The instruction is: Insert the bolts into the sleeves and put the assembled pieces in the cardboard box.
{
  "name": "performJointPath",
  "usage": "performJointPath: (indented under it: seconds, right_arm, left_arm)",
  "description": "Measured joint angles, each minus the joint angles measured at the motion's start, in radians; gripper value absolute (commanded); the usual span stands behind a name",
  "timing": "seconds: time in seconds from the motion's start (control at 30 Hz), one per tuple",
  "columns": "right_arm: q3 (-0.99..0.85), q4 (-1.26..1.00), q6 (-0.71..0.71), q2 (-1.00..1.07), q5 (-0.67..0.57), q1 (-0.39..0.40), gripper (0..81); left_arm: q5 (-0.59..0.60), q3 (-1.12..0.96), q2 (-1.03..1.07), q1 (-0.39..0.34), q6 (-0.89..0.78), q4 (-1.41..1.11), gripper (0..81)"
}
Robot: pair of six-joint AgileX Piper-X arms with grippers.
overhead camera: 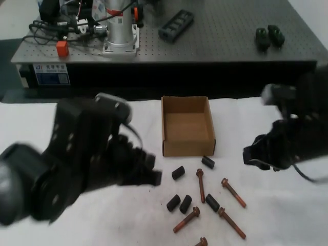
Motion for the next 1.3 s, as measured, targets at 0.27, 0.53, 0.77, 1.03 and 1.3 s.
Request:
performJointPath:
  seconds: [0.27, 0.53, 0.77, 1.03, 1.3]
  right_arm:
    - [-0.224, 0.196, -0.147, 0.308, 0.09, 0.116, 27.7]
    - [-0.249, 0.241, -0.176, 0.38, 0.202, 0.179, 27.2]
    - [-0.249, 0.225, -0.178, 0.386, 0.239, 0.179, 2.4]
    - [-0.249, 0.222, -0.178, 0.386, 0.236, 0.174, 2.2]
    - [-0.235, 0.247, -0.158, 0.326, 0.212, 0.146, 2.2]
  left_arm:
    - [0.025, -0.053, 0.074, 0.0, 0.026, 0.029, 26.2]
    - [0.037, -0.055, 0.079, 0.0, 0.077, 0.056, 26.2]
    - [0.053, -0.113, 0.151, 0.0, 0.158, 0.163, 26.2]
    - [0.112, -0.467, 0.4, -0.012, 0.307, 0.558, 26.7]
    - [0.092, -0.662, 0.539, -0.076, 0.407, 0.757, 26.7]
